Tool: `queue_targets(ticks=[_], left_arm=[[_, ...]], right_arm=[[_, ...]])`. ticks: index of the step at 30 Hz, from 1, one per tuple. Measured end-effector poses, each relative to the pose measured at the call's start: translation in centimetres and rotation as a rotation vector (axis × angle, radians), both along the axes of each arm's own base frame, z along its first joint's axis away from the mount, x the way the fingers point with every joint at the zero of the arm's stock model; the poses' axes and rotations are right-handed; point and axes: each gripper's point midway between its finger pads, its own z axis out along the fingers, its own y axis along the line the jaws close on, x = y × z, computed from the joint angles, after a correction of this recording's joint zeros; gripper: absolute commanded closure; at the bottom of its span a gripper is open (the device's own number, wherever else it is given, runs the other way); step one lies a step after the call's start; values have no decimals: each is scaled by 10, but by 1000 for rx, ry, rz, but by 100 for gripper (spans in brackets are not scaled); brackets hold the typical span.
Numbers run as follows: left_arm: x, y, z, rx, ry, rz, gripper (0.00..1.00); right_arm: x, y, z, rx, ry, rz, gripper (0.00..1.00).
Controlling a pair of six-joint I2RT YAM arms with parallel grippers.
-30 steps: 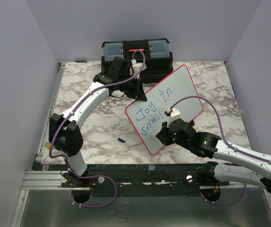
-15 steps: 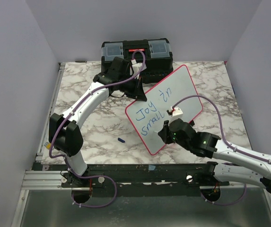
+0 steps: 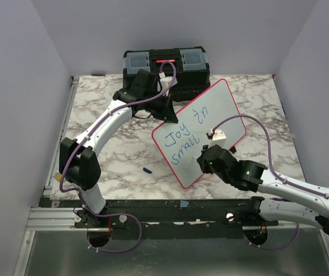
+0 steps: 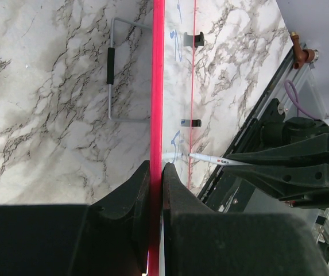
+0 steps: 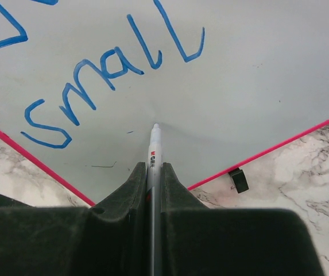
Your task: Write a sentence on the whiteboard
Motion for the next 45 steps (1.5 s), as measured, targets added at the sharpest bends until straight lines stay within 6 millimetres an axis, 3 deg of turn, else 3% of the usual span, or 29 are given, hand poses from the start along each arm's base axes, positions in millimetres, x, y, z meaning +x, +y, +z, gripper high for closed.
queue_targets(ticks=[9, 17, 28, 37, 45], left_arm=[[0, 1, -1, -4, 2, 0, 100], [0, 1, -1, -5, 1, -1, 100], [1, 2, -1, -5, 0, 1, 100], [2, 4, -2, -3, -3, 2, 100], [1, 3, -1, -5, 0, 2, 100]], right_arm=[[5, -9, 3, -15, -18, -54, 99], [-2, 8, 15, 67, -14, 29, 99], [-3, 22, 4, 62, 20, 70, 99], [-1, 21, 3, 50, 6, 47, 99], [8, 5, 2, 13, -23, -43, 99]])
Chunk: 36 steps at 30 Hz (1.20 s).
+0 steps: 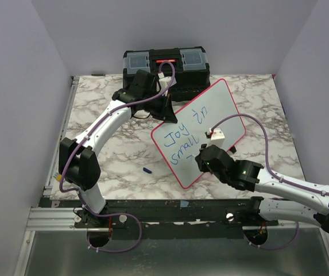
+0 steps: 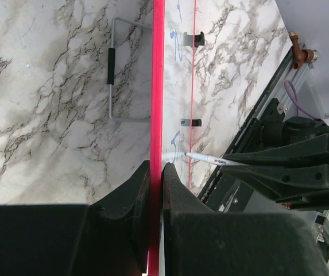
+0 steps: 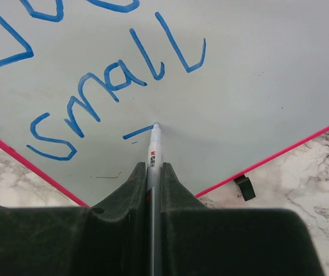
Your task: Write a sentence on the whiteboard
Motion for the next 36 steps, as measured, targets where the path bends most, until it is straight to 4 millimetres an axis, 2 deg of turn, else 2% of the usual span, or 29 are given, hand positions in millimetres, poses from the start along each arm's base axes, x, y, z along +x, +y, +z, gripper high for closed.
queue_targets(ticks=[7, 17, 26, 36], left_arm=[[-1, 0, 1, -2, 1, 0, 100], [-5, 0, 4, -2, 1, -4, 100], [-5, 1, 4, 0, 1, -5, 100], [-5, 2, 2, 3, 1, -4, 100]], right_arm=[[0, -2, 3, 2, -9, -6, 99], [-2, 3, 24, 85, -43, 28, 99], [1, 11, 11, 52, -22, 35, 99], [3, 14, 13, 52, -24, 36, 99]])
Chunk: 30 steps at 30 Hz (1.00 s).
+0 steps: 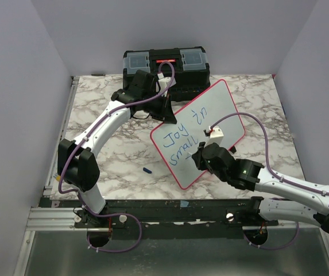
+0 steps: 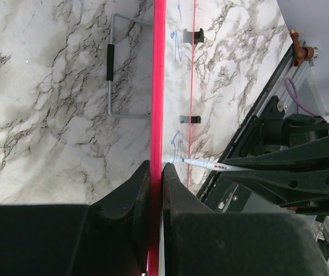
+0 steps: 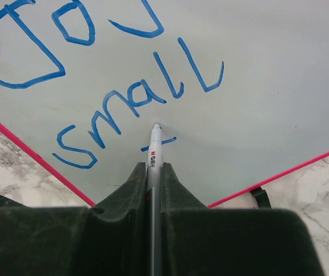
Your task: Write a sentence on the whiteboard
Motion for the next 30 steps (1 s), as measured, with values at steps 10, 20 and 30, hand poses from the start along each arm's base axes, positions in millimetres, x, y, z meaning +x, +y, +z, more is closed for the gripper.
queue_targets(ticks=[10, 20, 30], left_arm=[[0, 0, 0, -1, 1, 0, 100], [0, 0, 1, -1, -1, 0, 100], [0, 0, 1, -1, 0, 0, 100]], right_arm=[[-3, 1, 0, 10, 12, 13, 99], [-12, 1, -9, 26, 52, 31, 99], [-26, -11, -28, 14, 121, 24, 99]])
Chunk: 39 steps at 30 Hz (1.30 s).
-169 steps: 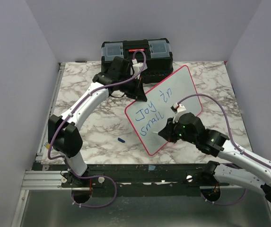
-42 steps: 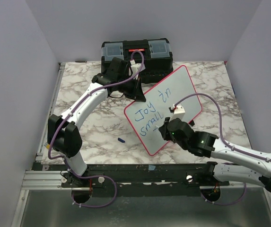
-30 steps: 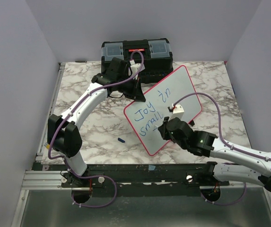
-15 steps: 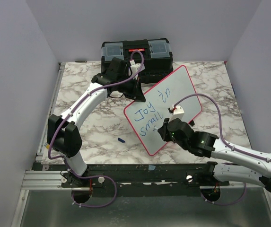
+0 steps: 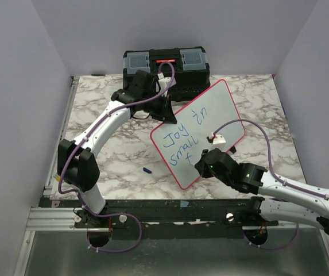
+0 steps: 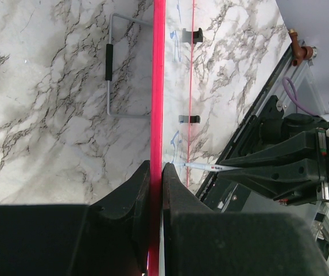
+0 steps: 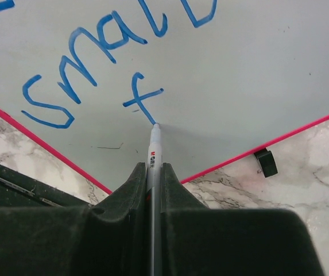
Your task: Write a sentence on the whiteboard
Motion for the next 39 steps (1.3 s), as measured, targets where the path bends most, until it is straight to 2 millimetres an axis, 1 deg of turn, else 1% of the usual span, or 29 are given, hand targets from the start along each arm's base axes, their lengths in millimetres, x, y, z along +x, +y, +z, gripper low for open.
queue_targets(ticks=[7, 19, 26, 33, 36, 39], left_arm=[[0, 0, 0, 0, 0, 0, 100], [-1, 0, 2, -2, -9, -3, 100], [-1, 1, 3, -2, -14, -3, 100], [-1, 1, 3, -2, -12, -4, 100], [-2, 2, 4, -2, -11, -3, 100], [-3, 2, 4, -3, -12, -4, 100]], right_arm=[[-6, -6, -9, -9, 35, -15, 99], [0, -4, -8, -46, 44, -46, 99], [13, -5, 2, -83, 9, -96, 99], [14, -7, 6, -73, -2, -107, 99], [14, -7, 16, -38, -18, -106, 99], [13, -9, 31, 20, -46, -107, 99]])
